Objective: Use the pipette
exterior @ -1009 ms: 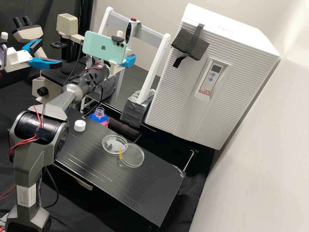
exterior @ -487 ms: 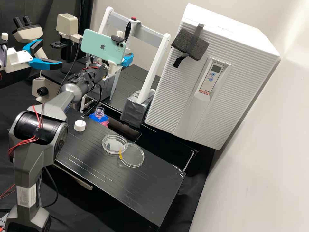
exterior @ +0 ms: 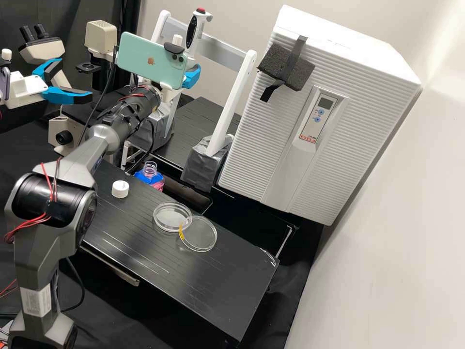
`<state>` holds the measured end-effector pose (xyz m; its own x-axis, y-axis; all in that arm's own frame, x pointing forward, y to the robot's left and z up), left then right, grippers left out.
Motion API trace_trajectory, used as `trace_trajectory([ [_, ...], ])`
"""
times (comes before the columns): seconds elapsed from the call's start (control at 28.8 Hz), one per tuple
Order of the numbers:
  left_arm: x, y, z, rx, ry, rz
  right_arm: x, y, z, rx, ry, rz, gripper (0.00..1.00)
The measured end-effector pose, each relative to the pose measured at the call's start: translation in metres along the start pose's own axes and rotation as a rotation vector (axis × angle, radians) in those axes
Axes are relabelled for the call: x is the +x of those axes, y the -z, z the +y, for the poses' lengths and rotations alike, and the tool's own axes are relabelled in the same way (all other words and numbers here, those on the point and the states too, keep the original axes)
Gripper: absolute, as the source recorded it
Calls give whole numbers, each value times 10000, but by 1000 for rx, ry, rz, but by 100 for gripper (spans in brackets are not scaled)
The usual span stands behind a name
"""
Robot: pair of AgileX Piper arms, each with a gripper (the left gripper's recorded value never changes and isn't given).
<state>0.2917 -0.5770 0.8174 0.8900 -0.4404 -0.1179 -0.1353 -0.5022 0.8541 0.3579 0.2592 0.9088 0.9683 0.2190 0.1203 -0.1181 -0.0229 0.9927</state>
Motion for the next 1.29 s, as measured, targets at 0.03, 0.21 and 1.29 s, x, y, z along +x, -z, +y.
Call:
trace_trajectory([
  [0.03,0,0,0,-1,0,0,-26,-7,-17,8,-1,0,0],
  [0.21,6,-2,-21,-28,8,-6,-176,-71,-112,44,-19,-12,0],
  [1.29,-255,-523,-761,-71,275,-182,-661,-273,-527,59,-120,-16,0],
])
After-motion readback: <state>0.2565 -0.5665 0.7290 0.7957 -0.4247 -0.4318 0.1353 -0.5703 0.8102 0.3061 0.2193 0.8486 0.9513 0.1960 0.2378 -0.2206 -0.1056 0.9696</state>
